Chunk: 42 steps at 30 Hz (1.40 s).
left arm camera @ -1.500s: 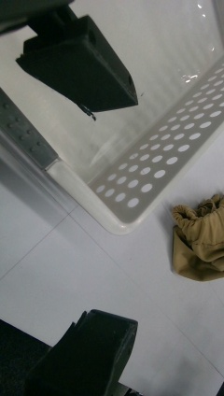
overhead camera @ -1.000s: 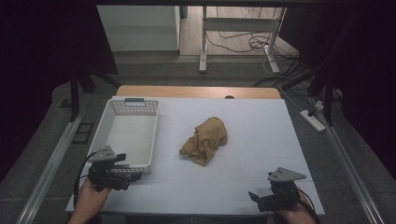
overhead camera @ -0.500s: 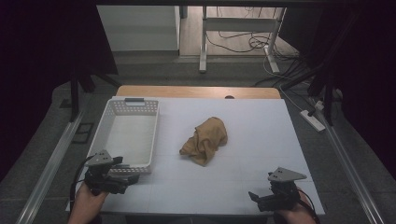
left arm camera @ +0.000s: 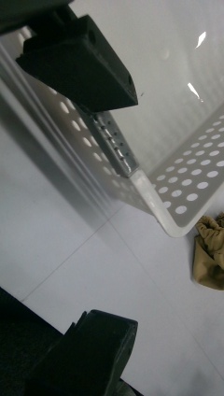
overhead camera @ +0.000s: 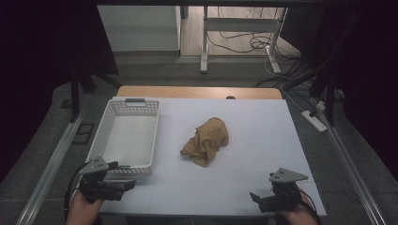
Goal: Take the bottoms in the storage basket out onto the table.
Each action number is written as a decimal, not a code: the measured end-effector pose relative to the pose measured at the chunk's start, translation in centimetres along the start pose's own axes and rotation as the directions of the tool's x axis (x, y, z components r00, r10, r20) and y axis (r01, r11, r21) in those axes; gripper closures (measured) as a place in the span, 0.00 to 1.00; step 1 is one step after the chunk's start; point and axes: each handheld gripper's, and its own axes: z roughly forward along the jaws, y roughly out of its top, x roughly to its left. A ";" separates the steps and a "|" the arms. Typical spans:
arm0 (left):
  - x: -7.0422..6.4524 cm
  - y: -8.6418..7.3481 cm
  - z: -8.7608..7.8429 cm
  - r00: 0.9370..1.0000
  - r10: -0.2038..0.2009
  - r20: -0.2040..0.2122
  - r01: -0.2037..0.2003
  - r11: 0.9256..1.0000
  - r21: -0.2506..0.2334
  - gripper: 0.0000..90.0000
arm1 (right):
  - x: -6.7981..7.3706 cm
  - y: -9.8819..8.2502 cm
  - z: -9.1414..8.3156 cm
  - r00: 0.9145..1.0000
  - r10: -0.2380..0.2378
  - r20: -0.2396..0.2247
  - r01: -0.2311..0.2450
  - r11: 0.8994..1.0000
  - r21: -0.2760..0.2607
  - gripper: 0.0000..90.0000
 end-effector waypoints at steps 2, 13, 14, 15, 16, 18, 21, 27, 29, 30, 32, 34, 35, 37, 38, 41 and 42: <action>0.1 -0.3 -0.2 1.000 -0.005 -0.003 0.005 1.000 0.001 0.00 | 0.0 0.0 0.0 1.000 0.000 0.000 0.000 1.000 0.000 0.00; 0.5 -1.8 -0.8 0.999 -0.042 -0.017 0.042 0.999 0.005 0.00 | 0.0 0.0 0.0 1.000 0.001 0.002 -0.001 1.000 0.001 0.00; 0.5 -2.0 -0.8 0.999 -0.046 -0.017 0.046 0.999 0.004 0.00 | 0.0 0.0 0.0 1.000 0.001 0.002 -0.001 1.000 0.001 0.00; 0.6 -2.1 -0.9 0.999 -0.048 -0.018 0.048 0.999 0.004 0.00 | 0.0 0.0 0.0 1.000 0.001 0.003 -0.001 1.000 0.001 0.00; 0.6 -2.2 -0.9 0.999 -0.050 -0.019 0.050 0.999 0.002 0.00 | 0.0 0.0 0.0 1.000 0.000 0.003 0.000 1.000 0.001 0.00; 0.7 -2.6 -1.0 0.998 -0.059 -0.020 0.059 0.998 -0.002 0.00 | 0.0 0.0 0.0 1.000 0.001 0.002 -0.001 1.000 0.000 0.00; 0.9 -3.0 -1.1 0.997 -0.068 -0.022 0.068 0.998 -0.003 0.00 | 0.0 0.0 0.0 1.000 0.001 0.002 -0.001 1.000 0.001 0.00; 0.9 -3.4 -1.1 0.997 -0.068 -0.031 0.068 0.998 0.003 0.00 | 0.0 0.0 0.0 1.000 0.001 0.003 -0.001 1.000 0.001 0.00; 0.9 -3.5 -1.2 0.997 -0.063 -0.039 0.063 0.998 0.007 0.00 | 0.0 0.0 0.0 1.000 0.002 0.003 -0.002 1.000 0.001 0.00; 0.9 -3.6 -1.2 0.997 -0.061 -0.042 0.061 0.998 0.006 0.00 | 0.0 0.0 0.0 1.000 0.002 0.003 -0.002 1.000 0.000 0.00; 0.9 -3.7 -1.3 0.997 -0.057 -0.048 0.058 0.998 0.006 0.00 | 0.0 0.0 0.0 1.000 0.003 0.004 -0.003 1.000 0.001 0.00; 0.9 -3.9 -1.3 0.997 -0.056 -0.052 0.056 0.998 0.009 0.00 | 0.0 0.0 0.0 1.000 0.003 0.004 -0.003 1.000 0.001 0.00; 0.9 -4.0 -1.3 0.997 -0.054 -0.055 0.054 0.998 0.011 0.00 | 0.0 0.0 0.0 1.000 0.003 0.004 -0.003 1.000 0.001 0.00; 0.9 -4.1 -1.4 0.997 -0.052 -0.056 0.053 0.998 0.016 0.00 | 0.0 0.0 0.0 1.000 0.004 0.004 -0.004 1.000 0.001 0.00; 0.9 -4.1 -1.4 0.997 -0.052 -0.057 0.053 0.998 0.018 0.00 | 0.0 0.0 0.0 1.000 0.003 0.004 -0.003 1.000 0.001 0.00; 0.9 -4.3 -1.5 0.997 -0.053 -0.061 0.054 0.998 0.020 0.00 | 0.0 0.0 0.0 1.000 0.004 0.004 -0.004 1.000 0.001 0.00; 0.9 -4.3 -1.6 0.997 -0.055 -0.062 0.056 0.998 0.019 0.00 | 0.0 0.0 0.0 1.000 0.004 0.003 -0.004 1.000 0.001 0.00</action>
